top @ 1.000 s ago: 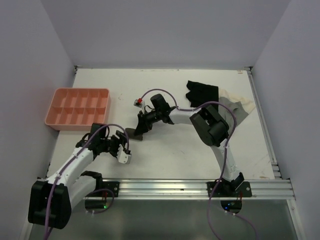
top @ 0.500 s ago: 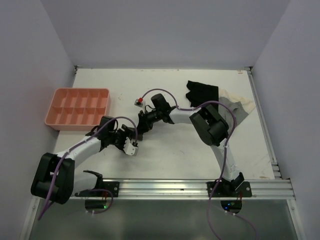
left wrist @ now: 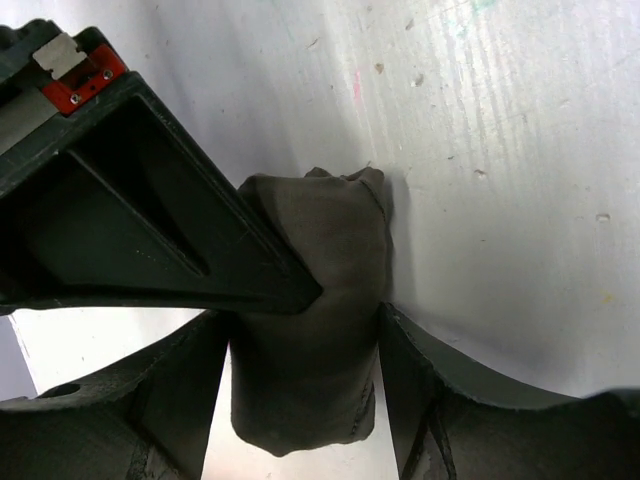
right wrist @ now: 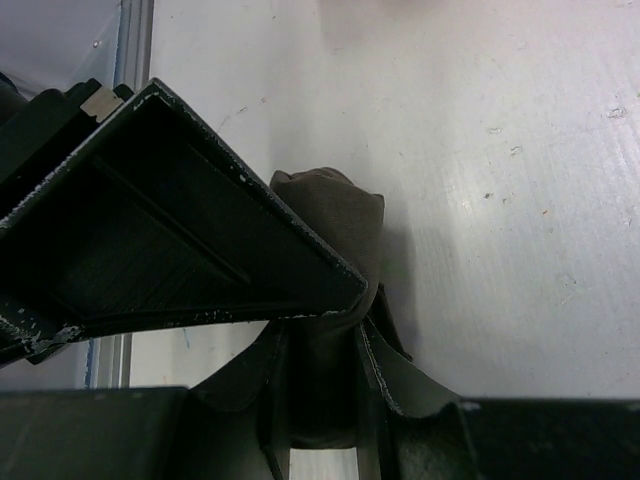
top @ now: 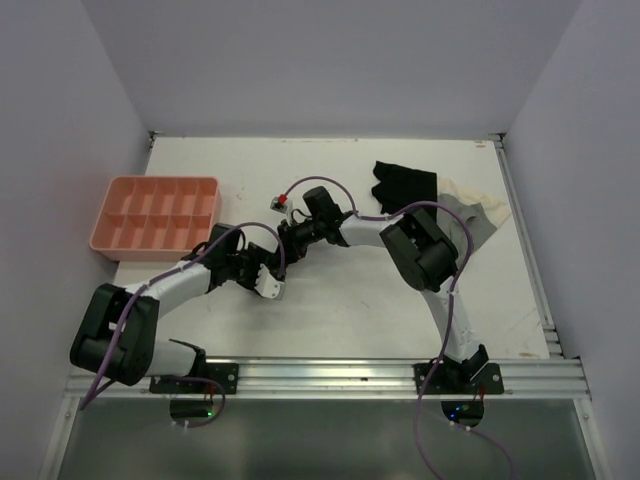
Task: Roll the underwear
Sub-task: Place the rolled underwear into the container
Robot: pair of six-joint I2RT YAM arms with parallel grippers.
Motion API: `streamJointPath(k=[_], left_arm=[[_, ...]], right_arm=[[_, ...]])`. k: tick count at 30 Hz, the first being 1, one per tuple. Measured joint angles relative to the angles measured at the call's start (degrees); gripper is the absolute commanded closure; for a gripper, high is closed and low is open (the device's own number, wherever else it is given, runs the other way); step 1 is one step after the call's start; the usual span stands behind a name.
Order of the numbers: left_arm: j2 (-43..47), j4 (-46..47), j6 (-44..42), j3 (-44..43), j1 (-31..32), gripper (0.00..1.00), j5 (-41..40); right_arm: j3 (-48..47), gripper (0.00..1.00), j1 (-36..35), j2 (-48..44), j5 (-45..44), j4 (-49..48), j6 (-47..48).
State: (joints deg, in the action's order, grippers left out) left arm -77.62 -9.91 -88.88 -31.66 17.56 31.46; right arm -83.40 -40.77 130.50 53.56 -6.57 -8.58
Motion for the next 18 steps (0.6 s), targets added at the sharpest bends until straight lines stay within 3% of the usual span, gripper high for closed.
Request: streamJointPath(k=[9,18], left_arm=[[3.3,3.0,3.0,2.6,0.2,0.30,-2.3],[-1.1,0.8,3.1,-0.2,0.2,0.32,-2.4]], right_arm=[[0.5,1.00,-0.2,-0.3,0.2,-0.3,0.7],[1.2,1.00,-1.0,-1.1,0.0,-0.1,2.2]])
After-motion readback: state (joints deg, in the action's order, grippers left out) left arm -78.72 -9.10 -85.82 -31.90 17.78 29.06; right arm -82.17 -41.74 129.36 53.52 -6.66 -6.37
